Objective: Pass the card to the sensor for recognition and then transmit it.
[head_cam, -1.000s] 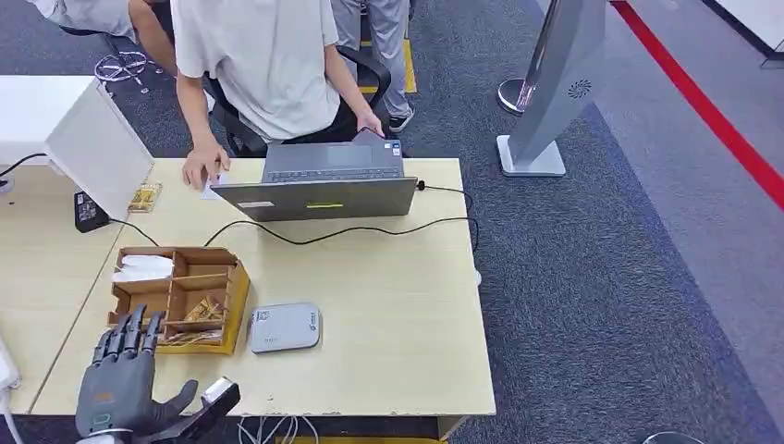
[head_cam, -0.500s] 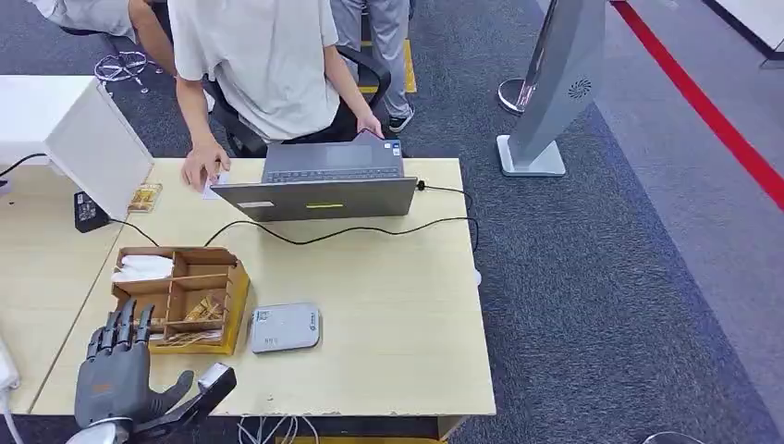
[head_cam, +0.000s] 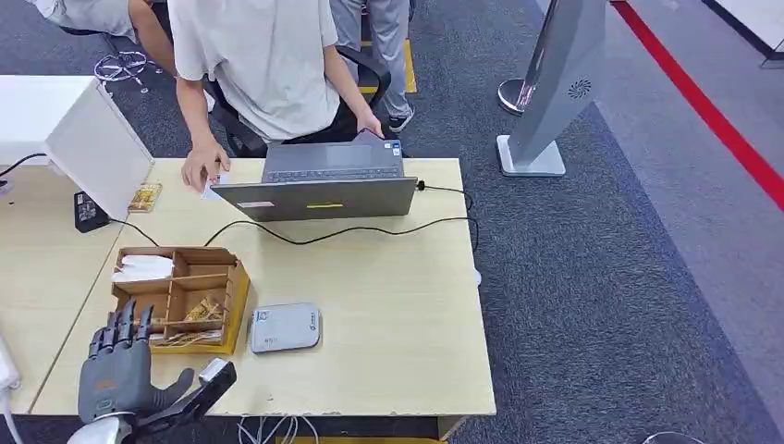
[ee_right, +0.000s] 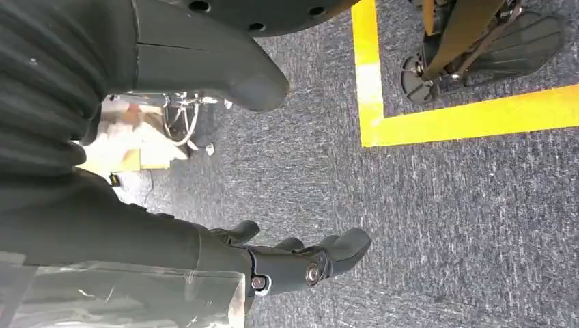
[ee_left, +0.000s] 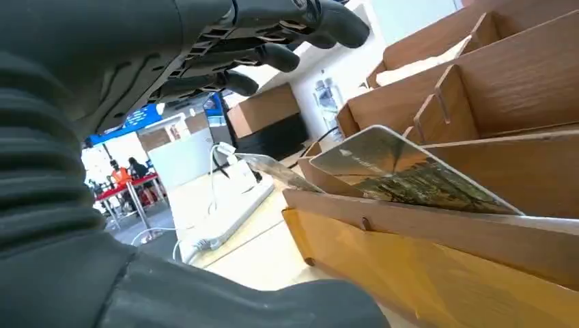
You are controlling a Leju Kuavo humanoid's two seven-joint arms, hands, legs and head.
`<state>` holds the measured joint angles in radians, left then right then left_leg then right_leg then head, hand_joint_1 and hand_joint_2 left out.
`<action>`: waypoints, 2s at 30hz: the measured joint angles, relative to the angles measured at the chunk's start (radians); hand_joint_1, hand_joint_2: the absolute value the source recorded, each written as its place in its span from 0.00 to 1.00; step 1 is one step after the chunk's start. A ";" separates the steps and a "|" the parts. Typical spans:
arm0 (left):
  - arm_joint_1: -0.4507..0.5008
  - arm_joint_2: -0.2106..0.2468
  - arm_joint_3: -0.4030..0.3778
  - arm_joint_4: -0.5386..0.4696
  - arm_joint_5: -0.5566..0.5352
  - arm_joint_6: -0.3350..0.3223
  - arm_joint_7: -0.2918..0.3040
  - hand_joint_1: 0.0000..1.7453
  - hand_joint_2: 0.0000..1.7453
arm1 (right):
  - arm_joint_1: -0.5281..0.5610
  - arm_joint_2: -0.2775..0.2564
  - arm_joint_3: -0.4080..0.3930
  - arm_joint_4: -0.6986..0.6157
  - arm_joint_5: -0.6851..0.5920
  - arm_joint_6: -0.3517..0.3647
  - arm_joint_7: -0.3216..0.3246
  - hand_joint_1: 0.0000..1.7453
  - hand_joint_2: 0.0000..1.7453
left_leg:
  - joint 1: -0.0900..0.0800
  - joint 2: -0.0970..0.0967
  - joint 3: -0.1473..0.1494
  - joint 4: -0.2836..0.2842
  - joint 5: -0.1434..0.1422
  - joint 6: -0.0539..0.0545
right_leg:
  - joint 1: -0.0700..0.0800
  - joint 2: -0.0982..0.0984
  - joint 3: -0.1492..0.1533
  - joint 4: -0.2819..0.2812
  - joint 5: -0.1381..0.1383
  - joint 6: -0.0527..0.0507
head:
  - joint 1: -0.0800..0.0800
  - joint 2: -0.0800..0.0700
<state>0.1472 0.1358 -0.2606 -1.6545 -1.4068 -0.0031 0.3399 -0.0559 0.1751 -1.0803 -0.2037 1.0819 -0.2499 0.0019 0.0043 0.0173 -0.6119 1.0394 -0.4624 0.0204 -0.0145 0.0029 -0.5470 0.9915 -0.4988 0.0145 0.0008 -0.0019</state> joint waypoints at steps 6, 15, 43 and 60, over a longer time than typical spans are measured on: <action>-0.016 -0.022 0.015 0.026 -0.011 0.003 -0.031 1.00 1.00 | 0.000 0.000 0.000 0.000 0.002 0.001 0.000 0.00 1.00 | 0.000 0.000 0.000 0.000 0.000 0.000 | 0.000 0.000 0.000 0.000 0.000 0.000 | 0.000 0.000; -0.039 -0.052 0.054 0.071 0.003 0.004 -0.074 1.00 1.00 | -0.001 0.000 0.000 0.000 0.016 0.004 -0.002 0.00 1.00 | 0.000 0.000 0.000 0.000 0.000 0.000 | 0.000 0.000 0.000 0.000 0.000 0.000 | 0.000 0.000; 0.031 -0.015 -0.062 -0.236 -0.082 0.168 -0.188 1.00 1.00 | 0.001 0.000 -0.035 -0.001 -0.024 -0.008 -0.010 0.00 1.00 | 0.000 0.000 0.000 0.000 -0.001 0.001 | 0.000 0.000 0.000 0.000 0.000 0.000 | 0.000 0.000; -0.472 0.022 -0.067 -0.112 -0.085 0.092 -0.091 1.00 1.00 | -0.009 0.000 -0.006 -0.001 0.108 0.019 -0.038 0.00 1.00 | 0.000 -0.005 0.000 0.000 0.006 0.000 | 0.000 -0.005 -0.001 0.001 0.006 0.000 | 0.000 0.000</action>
<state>-0.3251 0.1583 -0.3275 -1.7668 -1.4915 0.0892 0.2487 -0.0647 0.1751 -1.0861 -0.2049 1.1897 -0.2308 -0.0359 0.0043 0.0125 -0.6119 1.0395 -0.4561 0.0204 -0.0148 -0.0020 -0.5481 0.9929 -0.4929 0.0147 0.0007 -0.0019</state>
